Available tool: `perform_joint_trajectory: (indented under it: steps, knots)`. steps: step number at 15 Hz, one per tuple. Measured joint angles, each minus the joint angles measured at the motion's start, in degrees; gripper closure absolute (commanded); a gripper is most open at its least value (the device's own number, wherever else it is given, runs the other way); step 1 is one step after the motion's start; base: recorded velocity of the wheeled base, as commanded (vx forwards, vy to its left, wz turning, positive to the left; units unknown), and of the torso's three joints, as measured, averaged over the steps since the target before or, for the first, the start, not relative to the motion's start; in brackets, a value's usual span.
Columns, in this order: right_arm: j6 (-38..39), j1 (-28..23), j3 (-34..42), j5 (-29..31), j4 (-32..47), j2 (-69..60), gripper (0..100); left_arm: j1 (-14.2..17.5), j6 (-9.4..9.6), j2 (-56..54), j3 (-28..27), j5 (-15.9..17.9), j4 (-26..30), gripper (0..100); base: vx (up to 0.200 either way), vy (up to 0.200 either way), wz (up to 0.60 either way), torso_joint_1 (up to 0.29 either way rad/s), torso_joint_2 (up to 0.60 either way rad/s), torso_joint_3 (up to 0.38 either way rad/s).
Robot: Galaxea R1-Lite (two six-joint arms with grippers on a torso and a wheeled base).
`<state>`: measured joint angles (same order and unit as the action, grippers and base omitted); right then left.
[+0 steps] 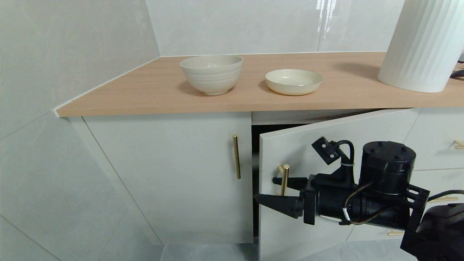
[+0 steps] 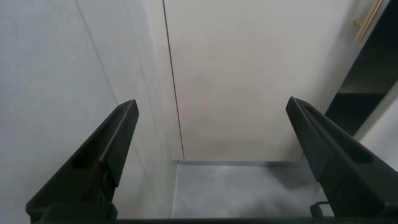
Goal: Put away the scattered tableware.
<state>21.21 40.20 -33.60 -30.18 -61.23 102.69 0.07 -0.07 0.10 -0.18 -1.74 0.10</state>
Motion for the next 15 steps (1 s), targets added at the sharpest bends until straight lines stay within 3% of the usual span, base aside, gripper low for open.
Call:
perform_joint_trajectory:
  steps: [15]
  knots:
    - [0.16, 0.00, 7.30, -4.71, -2.24, -4.79, 0, 0.00, 0.76, 0.00, -0.20, 0.02, -0.20, 0, 0.000, 0.000, 0.00, 0.000, 0.00, 0.000]
